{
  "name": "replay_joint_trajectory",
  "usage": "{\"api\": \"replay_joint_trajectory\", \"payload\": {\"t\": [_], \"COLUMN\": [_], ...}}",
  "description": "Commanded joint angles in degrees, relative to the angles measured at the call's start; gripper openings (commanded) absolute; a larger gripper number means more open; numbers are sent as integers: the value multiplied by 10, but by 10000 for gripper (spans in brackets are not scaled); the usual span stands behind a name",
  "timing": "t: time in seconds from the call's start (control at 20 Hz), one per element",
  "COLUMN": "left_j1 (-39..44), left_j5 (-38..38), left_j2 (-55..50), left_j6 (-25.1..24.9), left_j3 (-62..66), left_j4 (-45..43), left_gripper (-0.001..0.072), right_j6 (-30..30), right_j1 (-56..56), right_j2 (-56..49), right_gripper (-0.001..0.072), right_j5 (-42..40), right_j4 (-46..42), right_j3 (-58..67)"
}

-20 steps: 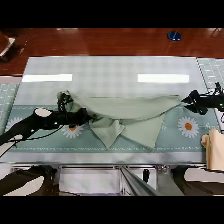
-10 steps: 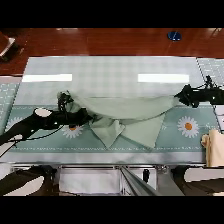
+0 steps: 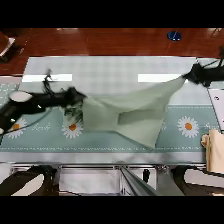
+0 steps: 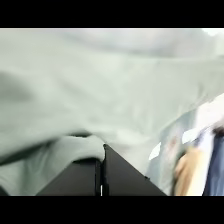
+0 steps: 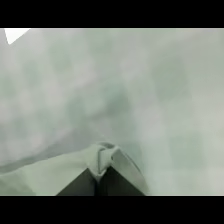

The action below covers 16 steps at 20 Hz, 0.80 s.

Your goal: Fold the shirts.

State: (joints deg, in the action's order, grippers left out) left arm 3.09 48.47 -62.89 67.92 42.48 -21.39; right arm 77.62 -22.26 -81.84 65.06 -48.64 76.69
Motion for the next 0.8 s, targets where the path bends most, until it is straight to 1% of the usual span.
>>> {"api": "replay_joint_trajectory", "payload": {"t": [0.0, 0.1, 0.2, 0.25, 0.3, 0.35, 0.4, 0.5, 0.6, 0.75], "left_j1": [-80, -128, -167, -181, -195, -205, -215, -231, -242, -239], "left_j5": [26, 37, 66, 85, 118, 155, 186, 213, 212, 203], "left_j2": [79, 99, 106, 109, 113, 119, 129, 157, 197, 261], "left_j6": [-6, -6, -2, 16, 44, 53, 59, 83, 89, 100], "left_j3": [172, 287, 386, 426, 466, 498, 528, 574, 605, 624], "left_j4": [4, 4, 1, -8, -26, -49, -83, -176, -276, -408], "left_gripper": [17, 17, 17, 17, 17, 17, 17, 17, 17, 17], "right_j6": [11, 14, 27, 34, 37, 47, 49, 49, 64, 76], "right_j1": [13, 26, 37, 39, 39, 39, 39, 39, 39, 39], "right_j2": [79, 124, 176, 208, 241, 277, 308, 367, 415, 462], "right_gripper": [21, 21, 21, 21, 21, 21, 21, 21, 21, 21], "right_j5": [31, 32, 38, 51, 64, 74, 77, 80, 95, 119], "right_j4": [1, -1, -20, -31, -47, -76, -99, -139, -173, -191], "right_j3": [151, 235, 297, 312, 315, 315, 315, 315, 315, 315]}}
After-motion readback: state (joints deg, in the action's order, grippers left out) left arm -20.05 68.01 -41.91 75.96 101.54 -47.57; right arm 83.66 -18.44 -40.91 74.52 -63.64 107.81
